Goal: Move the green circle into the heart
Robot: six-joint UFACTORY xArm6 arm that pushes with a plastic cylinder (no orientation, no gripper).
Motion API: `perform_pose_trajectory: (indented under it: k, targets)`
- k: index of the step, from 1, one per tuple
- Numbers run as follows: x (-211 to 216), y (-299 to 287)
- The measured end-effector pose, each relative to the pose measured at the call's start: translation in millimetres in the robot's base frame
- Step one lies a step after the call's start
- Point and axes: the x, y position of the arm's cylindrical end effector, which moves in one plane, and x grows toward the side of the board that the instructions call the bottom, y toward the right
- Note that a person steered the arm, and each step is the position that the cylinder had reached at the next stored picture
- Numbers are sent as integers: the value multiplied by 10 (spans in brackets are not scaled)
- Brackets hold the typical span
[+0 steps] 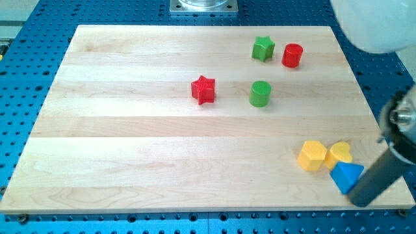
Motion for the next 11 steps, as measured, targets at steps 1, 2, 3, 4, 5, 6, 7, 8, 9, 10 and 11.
perform_pose_trajectory:
  k: [1, 2, 3, 4, 5, 6, 7, 8, 9, 10, 11]
  targets:
    - [-173, -256]
    - [-188, -1083]
    - [-821, -1684]
    - [-1706, -1682]
    - [-2217, -1396]
    - [-1765, -803]
    - [-1573, -519]
    - [-1565, -331]
    - [-1269, -120]
    - [-1413, -156]
    - [-2209, 165]
